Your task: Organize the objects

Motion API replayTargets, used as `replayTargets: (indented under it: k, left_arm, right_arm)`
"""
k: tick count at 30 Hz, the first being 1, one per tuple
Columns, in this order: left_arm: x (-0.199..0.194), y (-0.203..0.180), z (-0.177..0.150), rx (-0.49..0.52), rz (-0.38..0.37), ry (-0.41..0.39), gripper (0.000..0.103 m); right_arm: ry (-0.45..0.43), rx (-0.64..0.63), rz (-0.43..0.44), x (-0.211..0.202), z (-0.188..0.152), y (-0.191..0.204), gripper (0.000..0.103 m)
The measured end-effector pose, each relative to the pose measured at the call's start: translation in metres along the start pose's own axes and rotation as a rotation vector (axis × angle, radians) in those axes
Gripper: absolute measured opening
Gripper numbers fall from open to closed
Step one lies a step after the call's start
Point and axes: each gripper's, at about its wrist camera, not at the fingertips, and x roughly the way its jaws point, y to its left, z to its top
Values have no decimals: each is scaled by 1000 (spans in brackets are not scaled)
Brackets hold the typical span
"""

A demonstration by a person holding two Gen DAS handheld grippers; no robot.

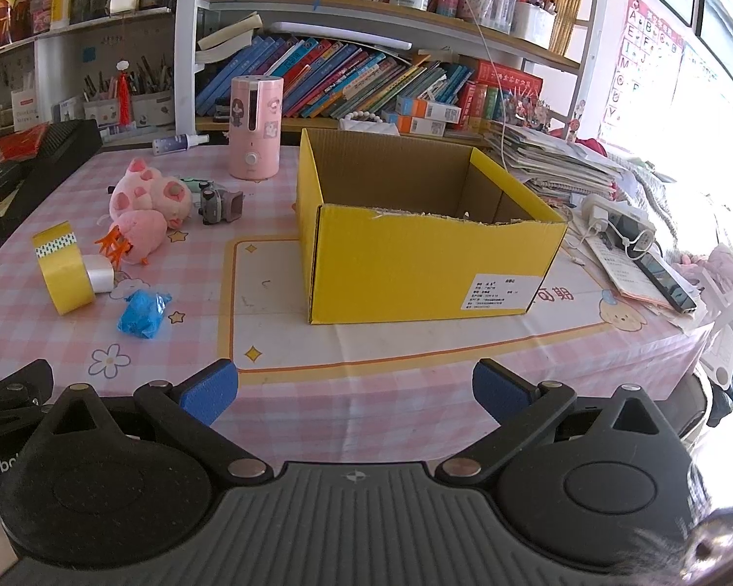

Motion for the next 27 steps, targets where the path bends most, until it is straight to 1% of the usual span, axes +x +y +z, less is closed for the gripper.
replayTargets:
  k: [27]
  left_arm:
    - [-1, 1, -1, -2, 1, 11, 102]
  right_arm:
    - [2, -2, 5, -1, -2, 0, 103]
